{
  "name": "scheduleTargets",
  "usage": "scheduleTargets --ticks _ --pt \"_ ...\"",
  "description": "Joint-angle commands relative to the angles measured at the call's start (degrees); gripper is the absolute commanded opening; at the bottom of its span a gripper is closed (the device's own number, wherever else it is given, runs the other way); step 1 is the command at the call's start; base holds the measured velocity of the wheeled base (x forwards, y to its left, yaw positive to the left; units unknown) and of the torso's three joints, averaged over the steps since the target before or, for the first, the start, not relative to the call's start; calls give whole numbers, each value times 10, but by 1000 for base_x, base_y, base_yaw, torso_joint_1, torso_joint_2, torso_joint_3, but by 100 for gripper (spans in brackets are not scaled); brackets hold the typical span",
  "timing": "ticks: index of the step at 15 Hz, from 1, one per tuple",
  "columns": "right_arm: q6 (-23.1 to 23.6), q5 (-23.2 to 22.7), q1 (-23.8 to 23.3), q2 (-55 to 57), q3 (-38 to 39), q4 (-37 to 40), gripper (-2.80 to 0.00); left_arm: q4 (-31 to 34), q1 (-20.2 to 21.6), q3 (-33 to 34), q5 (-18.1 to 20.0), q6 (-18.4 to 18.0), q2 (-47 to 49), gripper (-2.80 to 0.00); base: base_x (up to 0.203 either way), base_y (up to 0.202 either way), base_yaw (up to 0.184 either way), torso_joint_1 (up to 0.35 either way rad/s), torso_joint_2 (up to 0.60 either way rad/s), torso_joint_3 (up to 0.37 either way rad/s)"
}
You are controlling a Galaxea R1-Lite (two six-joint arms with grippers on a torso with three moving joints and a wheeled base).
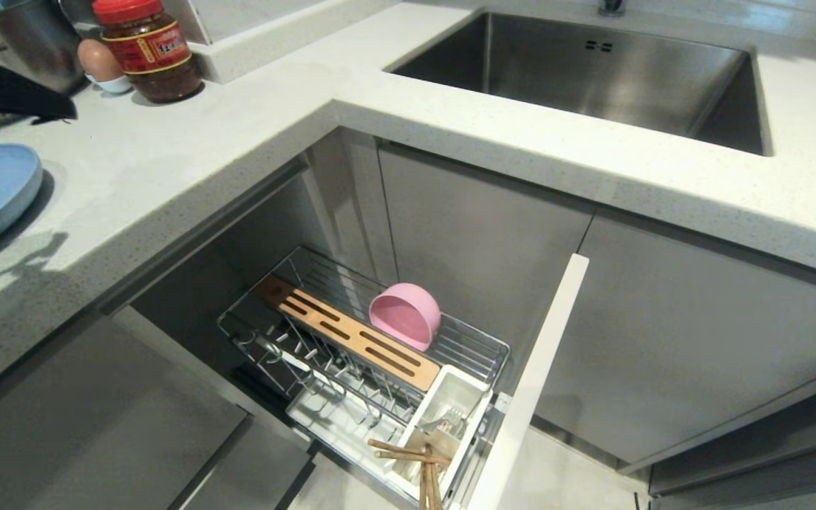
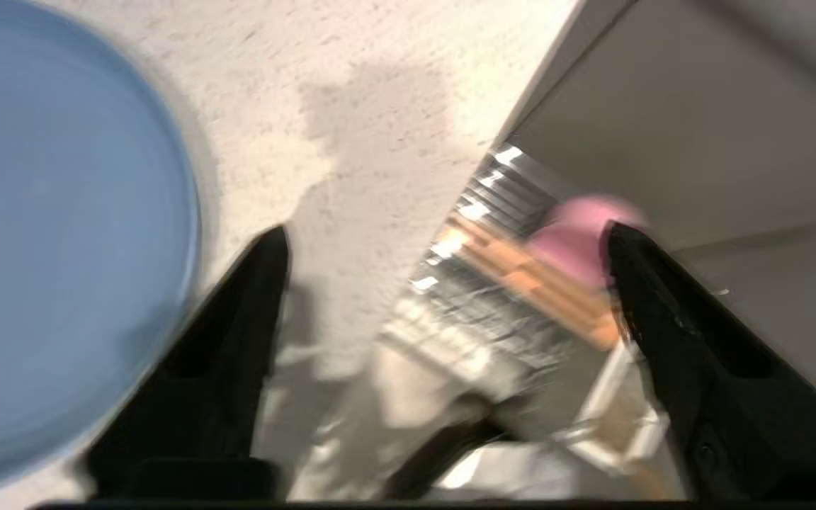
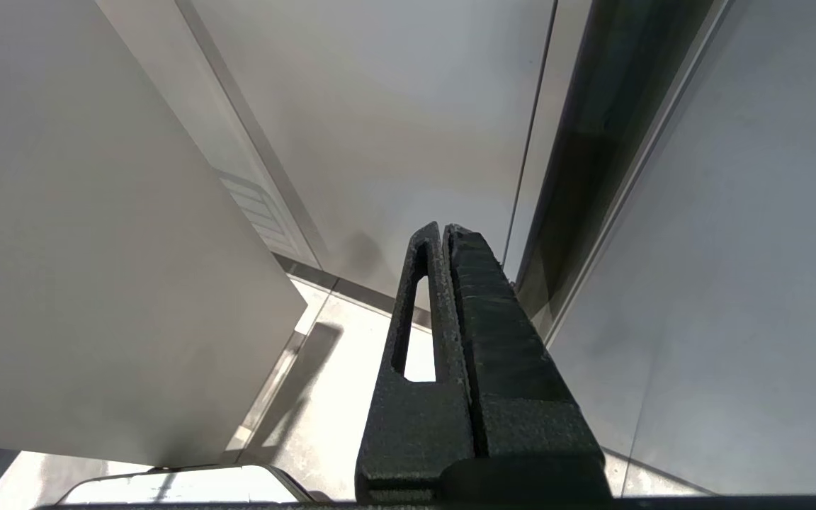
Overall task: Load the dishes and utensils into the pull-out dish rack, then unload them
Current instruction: Take the bowl out of the cupboard
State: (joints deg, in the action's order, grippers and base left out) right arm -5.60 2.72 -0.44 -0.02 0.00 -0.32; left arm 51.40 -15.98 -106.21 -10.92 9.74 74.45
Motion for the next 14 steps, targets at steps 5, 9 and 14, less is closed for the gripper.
scheduleTargets --ticks 5,9,14 --pt "0 0 0 -2 0 0 -280 -204 -40 110 48 155 -86 -280 0 0 0 0 0 0" --pt "0 0 0 -2 0 0 -280 -232 -131 134 37 240 -31 -280 0 0 0 0 0 0" --pt "0 0 0 -2 0 0 -280 -234 -185 155 33 309 54 -280 0 0 0 0 0 0"
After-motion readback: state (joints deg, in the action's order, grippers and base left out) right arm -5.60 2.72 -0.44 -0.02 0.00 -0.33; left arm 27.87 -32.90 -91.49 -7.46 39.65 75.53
